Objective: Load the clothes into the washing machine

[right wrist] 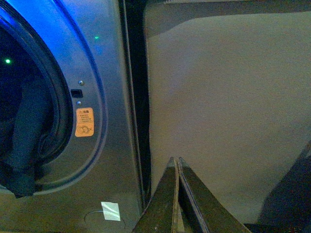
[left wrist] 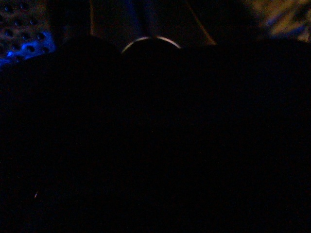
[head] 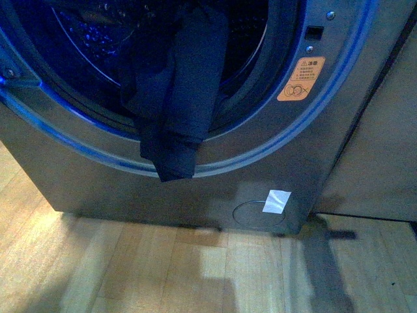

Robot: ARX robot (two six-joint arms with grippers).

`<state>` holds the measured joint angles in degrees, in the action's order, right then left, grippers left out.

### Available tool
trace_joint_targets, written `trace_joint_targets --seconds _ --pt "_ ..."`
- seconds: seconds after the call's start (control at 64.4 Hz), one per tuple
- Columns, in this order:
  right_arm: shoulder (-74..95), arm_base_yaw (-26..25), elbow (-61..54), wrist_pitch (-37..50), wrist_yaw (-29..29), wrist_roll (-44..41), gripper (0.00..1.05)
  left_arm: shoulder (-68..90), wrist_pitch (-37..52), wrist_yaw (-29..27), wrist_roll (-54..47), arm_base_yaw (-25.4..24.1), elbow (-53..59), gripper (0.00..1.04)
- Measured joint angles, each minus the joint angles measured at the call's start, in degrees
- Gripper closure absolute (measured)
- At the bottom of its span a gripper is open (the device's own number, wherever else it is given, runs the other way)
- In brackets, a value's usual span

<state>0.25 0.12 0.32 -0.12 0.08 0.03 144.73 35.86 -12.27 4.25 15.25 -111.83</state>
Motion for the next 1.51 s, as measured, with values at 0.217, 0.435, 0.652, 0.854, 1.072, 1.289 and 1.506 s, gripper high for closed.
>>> trace_joint_targets --seconds 0.217,0.435,0.652,0.854,1.072,1.289,1.506 --pt "0.0 0.0 0.0 0.0 0.02 0.0 1.02 0.96 -7.28 -1.18 -2.34 0.02 -4.17 0.95" --pt "0.0 0.0 0.0 0.0 0.02 0.0 1.02 1.75 -11.52 -0.11 -2.08 -0.55 -1.97 0.69" --pt "0.0 0.0 0.0 0.0 0.02 0.0 1.02 -0.04 -11.39 -0.85 -1.55 -1.07 5.29 0.28" --pt "0.0 0.0 0.0 0.0 0.02 0.0 1.02 -6.97 -7.04 -0.59 -1.22 -0.74 15.63 0.07" --pt "0.0 0.0 0.0 0.0 0.02 0.0 1.02 -15.12 -0.42 1.75 -3.58 -0.48 29.4 0.07" --pt "0.0 0.0 0.0 0.0 0.02 0.0 1.02 -24.5 4.7 3.26 -3.82 -1.03 45.13 0.07" --pt "0.0 0.0 0.0 0.0 0.02 0.0 1.02 -41.07 9.94 8.44 -3.02 -0.09 64.32 0.07"
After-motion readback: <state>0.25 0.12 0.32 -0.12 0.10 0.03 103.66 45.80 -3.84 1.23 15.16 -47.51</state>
